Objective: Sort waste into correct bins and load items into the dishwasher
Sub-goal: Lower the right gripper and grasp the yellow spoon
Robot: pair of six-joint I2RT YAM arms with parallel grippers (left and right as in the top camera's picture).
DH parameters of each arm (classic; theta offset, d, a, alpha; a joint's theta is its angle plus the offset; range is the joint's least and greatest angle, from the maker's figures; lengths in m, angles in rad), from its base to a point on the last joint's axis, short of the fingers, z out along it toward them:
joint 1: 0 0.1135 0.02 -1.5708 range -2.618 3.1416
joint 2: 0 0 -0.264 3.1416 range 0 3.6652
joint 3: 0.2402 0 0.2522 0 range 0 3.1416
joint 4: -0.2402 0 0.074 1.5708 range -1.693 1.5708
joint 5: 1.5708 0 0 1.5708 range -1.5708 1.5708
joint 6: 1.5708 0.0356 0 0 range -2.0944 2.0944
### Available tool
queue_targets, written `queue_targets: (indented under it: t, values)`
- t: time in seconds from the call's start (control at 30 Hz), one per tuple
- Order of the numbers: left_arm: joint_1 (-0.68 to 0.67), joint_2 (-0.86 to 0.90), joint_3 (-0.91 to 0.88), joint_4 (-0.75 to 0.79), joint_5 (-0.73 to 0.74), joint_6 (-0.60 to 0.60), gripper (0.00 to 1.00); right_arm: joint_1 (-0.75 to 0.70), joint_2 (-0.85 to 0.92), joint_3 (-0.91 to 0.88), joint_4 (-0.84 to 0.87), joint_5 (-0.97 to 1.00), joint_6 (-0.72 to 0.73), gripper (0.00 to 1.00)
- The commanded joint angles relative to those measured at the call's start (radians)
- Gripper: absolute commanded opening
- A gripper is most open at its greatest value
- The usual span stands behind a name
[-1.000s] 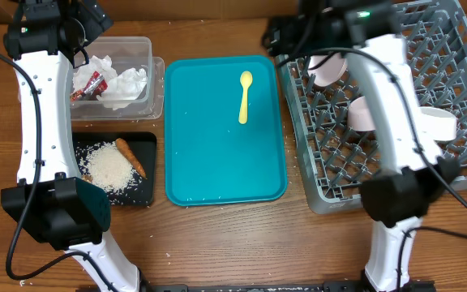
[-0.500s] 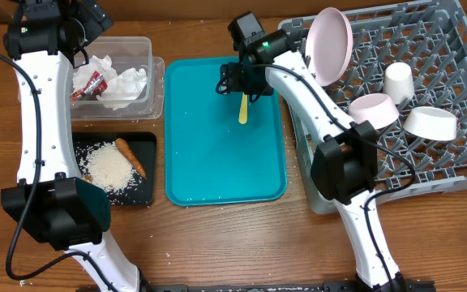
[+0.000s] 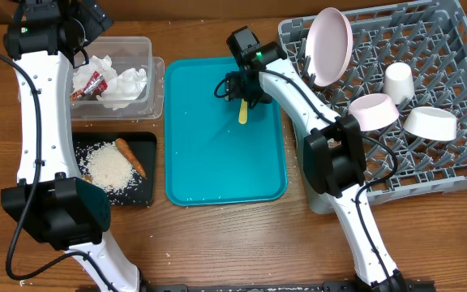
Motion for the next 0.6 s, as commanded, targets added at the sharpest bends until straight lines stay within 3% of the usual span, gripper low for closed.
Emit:
queue_targets:
  t: [0.0, 0.23, 0.57]
  values:
    - [-0.002, -0.018, 0.012, 0.001, 0.002, -0.013, 1.00, -0.001, 0.006, 0.006, 0.005, 0.047, 0.008, 0.68]
    - [-0.002, -0.018, 0.012, 0.001, 0.001, -0.013, 1.00, 0.019, 0.007, -0.028, 0.001, 0.115, 0.036, 0.52]
    - [-0.002, -0.018, 0.012, 0.001, 0.002, -0.013, 1.00, 0.083, 0.007, -0.095, 0.022, 0.193, 0.056, 0.51]
